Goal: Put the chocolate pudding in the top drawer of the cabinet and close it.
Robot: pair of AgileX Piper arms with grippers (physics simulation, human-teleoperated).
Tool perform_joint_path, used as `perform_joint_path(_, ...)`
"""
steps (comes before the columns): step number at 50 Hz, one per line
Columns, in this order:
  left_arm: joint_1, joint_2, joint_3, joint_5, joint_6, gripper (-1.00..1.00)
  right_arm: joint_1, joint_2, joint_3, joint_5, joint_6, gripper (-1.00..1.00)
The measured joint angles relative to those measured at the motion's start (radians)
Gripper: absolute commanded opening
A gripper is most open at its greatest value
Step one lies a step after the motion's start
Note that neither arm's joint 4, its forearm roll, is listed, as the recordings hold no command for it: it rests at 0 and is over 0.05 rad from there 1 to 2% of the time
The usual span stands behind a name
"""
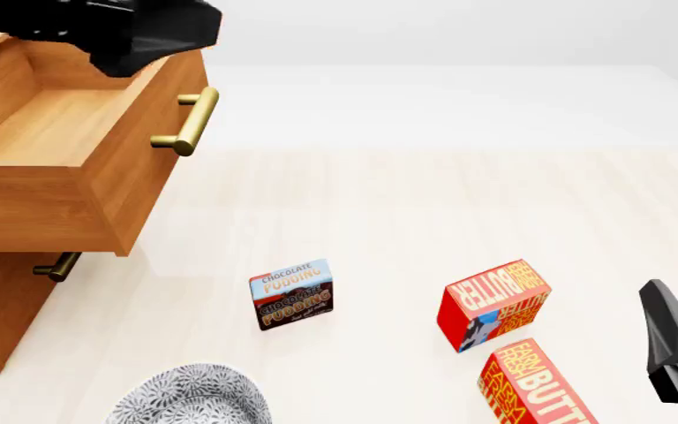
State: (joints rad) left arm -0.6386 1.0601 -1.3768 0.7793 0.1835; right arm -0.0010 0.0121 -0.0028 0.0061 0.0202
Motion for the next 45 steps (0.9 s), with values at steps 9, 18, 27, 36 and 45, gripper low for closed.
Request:
perform_joint_path(9, -0.037, 0.003, 0.034, -0.046, 0.030, 1.00, 0.000, 0.000, 0.000, 0.000, 0.000, 1.00)
perform_joint_path(18, -0.057, 0.006, 0.096, -0.088, 0.070, 1.00, 0.000, 0.000, 0.000, 0.000, 0.000, 1.00)
perform_joint_path(27, -0.081, 0.012, 0.151, -0.123, 0.091, 1.00, 0.000, 0.000, 0.000, 0.000, 0.000, 1.00)
perform_joint_path(36, -0.108, 0.016, 0.193, -0.158, 0.096, 1.00, 0.000, 0.000, 0.000, 0.000, 0.000, 1.00)
perform_joint_path(45, -0.132, 0.034, 0.244, -0.204, 0.083, 1.00, 0.000, 0.000, 0.000, 0.000, 0.000, 1.00)
